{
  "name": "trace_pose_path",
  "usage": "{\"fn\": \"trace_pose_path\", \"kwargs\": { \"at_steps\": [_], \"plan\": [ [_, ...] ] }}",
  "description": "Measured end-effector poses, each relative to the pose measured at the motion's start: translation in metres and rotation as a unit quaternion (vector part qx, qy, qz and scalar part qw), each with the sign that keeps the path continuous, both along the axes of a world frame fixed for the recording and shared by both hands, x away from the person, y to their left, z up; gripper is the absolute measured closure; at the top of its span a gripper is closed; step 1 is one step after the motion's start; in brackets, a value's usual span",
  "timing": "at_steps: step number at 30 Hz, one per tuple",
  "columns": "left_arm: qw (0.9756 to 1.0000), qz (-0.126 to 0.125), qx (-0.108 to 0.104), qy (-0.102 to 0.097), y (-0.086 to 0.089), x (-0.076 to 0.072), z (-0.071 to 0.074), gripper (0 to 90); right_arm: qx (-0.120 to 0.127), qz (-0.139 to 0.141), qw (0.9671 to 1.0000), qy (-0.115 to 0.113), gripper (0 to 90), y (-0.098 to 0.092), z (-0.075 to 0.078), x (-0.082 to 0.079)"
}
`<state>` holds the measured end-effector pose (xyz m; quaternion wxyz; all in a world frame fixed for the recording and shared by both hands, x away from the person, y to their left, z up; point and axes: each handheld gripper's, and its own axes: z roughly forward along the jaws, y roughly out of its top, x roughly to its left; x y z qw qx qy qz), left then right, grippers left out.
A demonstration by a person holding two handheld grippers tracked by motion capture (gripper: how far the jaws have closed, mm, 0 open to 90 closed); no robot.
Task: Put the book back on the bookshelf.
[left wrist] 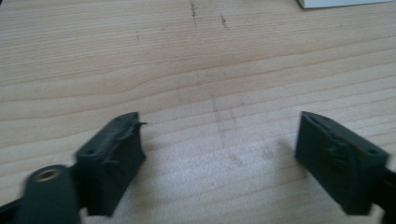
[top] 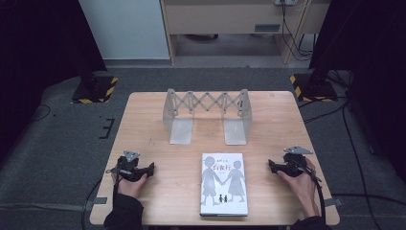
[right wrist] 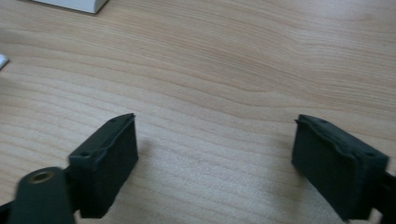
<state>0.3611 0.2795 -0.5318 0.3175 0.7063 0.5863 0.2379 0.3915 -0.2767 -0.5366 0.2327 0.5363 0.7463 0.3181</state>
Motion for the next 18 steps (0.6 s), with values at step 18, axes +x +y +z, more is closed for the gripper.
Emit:
{"fn": "trace_pose_path", "kwargs": {
  "at_steps": [18],
  "plan": [
    [0.9985,-0.041,-0.024,-0.027,-0.013,-0.014,0.014,22.5,0.034,0.024,0.9987,-0.031,25.7,0.004,0.021,-0.013]
  ]
}}
